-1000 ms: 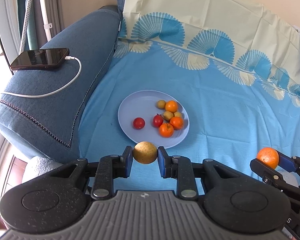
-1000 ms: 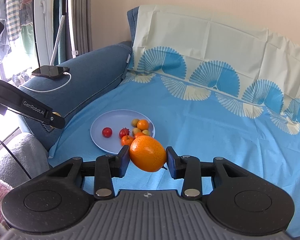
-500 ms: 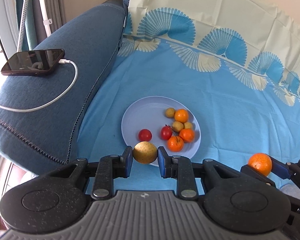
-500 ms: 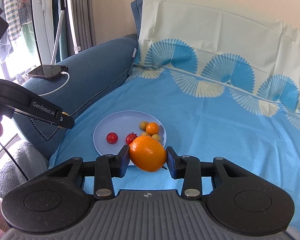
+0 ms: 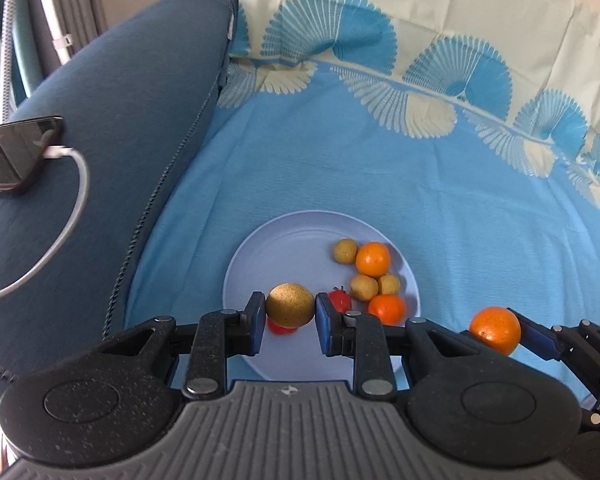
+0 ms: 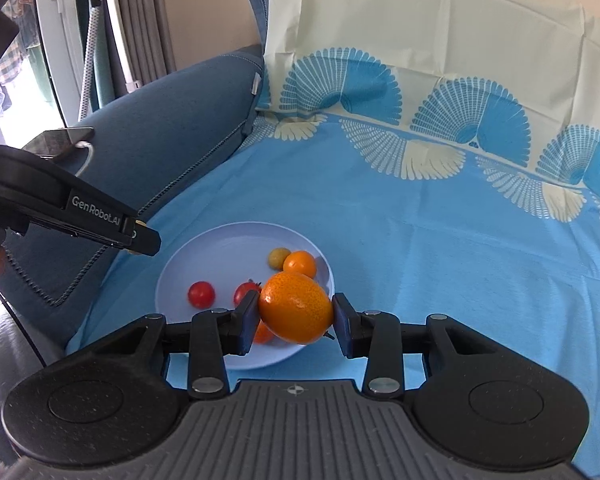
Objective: Organize fruits
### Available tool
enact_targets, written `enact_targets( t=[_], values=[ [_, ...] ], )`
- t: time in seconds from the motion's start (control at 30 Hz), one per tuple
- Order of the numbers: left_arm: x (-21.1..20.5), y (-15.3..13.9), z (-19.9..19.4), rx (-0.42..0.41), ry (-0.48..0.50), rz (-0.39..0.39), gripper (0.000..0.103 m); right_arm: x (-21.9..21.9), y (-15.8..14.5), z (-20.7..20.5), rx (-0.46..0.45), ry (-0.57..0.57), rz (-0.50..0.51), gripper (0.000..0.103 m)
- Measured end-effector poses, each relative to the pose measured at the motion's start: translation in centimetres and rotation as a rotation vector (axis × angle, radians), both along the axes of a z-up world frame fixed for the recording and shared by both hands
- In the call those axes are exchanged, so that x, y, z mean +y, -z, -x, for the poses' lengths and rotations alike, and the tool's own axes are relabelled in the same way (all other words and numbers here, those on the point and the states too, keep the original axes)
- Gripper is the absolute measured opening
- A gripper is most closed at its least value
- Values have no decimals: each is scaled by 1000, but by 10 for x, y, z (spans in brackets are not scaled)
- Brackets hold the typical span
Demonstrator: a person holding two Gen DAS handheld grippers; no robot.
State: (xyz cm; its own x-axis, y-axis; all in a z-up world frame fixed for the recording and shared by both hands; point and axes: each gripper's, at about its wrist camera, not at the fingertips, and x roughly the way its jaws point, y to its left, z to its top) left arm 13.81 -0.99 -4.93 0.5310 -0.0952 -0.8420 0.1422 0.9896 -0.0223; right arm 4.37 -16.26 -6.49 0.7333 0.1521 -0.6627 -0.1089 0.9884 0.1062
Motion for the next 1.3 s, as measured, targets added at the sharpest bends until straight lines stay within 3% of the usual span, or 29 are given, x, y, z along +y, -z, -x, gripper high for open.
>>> enact_targets(
  t=[0.43, 0.7, 0.73, 0.77, 0.8, 0.83, 0.87, 0.93, 1.0, 1.17, 1.3],
  values=[
    [-8, 45, -59, 51, -11, -69, 29, 15, 47, -68, 42, -94, 28, 41],
    [-4, 60, -79, 66, -4, -93, 30, 28, 59, -92, 53, -138, 25, 41],
    [-4, 61, -81, 73, -5, -93, 33, 29, 60, -94, 53, -144, 27, 41],
    [-2, 61, -82, 76, -7, -92, 48, 30, 62, -95, 47, -155, 29, 41],
    [1, 60, -82, 71, -14, -92, 76, 32, 63, -96, 33, -165, 30, 45],
    [4, 56, -80, 56, -29, -94, 91, 34, 64, -97, 27, -181, 31, 62],
    [8, 51, -77, 32, -47, -94, 102, 35, 63, -97, 24, -200, 33, 70],
    [16, 38, -66, -20, -58, -74, 103, 36, 58, -94, 1, -203, 50, 81],
    [21, 32, -56, -7, -54, -75, 103, 32, 50, -87, -1, -181, 63, 88],
    [24, 17, -23, 9, -62, -113, 103, 11, 29, -56, 57, -102, 33, 95],
    [24, 1, 9, 15, -72, -97, 103, 6, 12, -26, 78, -35, 39, 101]
  ],
)
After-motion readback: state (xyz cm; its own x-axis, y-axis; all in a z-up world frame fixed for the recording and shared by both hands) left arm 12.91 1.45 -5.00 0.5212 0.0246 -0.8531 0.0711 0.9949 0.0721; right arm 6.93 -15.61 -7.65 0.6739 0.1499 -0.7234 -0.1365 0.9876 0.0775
